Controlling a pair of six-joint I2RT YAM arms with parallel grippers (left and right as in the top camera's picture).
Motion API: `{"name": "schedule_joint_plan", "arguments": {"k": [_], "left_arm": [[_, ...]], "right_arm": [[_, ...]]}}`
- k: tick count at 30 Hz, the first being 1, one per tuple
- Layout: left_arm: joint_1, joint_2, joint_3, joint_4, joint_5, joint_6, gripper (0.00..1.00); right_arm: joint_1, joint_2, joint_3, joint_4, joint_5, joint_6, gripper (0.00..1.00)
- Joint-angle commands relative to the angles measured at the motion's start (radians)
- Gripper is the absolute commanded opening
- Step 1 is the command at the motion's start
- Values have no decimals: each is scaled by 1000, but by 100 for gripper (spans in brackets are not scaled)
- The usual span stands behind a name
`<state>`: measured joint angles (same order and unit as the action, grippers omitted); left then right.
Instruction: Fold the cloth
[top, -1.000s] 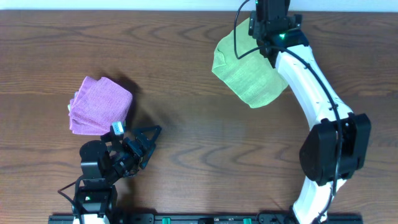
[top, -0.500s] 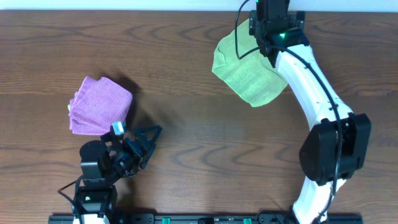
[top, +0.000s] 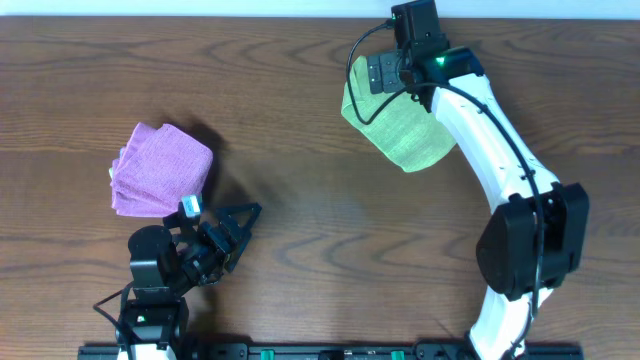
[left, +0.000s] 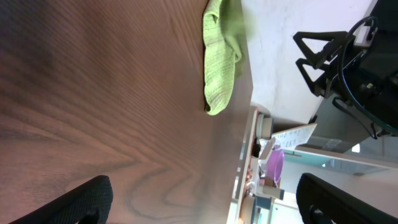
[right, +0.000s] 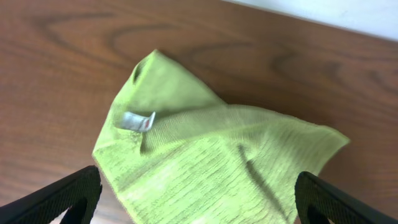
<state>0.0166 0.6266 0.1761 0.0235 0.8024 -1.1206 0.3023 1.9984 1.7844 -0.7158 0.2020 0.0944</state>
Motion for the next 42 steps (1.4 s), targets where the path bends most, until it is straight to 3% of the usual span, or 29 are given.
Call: {"name": "schedule_joint_plan", "arguments": {"k": [1, 6, 10, 16, 21, 28, 35, 42], "left_arm": [[-5, 2, 16, -1, 14, 24, 96], [-5, 2, 16, -1, 30, 24, 96], [-5, 2, 16, -1, 37, 24, 96], [-10, 2, 18, -5, 9, 6, 96], [-122, 61, 95, -79, -120, -13, 96], [-325, 298, 340, -185, -253, 31, 96], [-377, 576, 597, -295, -229, 121, 96], [-387, 750, 802, -346, -225, 220, 96]], "right_arm": [[-13, -6, 22, -37, -53, -2, 99], [-51, -11, 23, -67, -36, 9, 99], [-113, -18, 35, -133, 34, 105, 99], [-290, -11, 35, -127, -90, 111, 99], [-391, 19, 35, -69, -158, 87, 99], [-403, 133, 35, -41, -208, 80, 99], [-401, 207, 35, -35, -330, 84, 99], [-409, 218, 35, 14, -302, 84, 99]]}}
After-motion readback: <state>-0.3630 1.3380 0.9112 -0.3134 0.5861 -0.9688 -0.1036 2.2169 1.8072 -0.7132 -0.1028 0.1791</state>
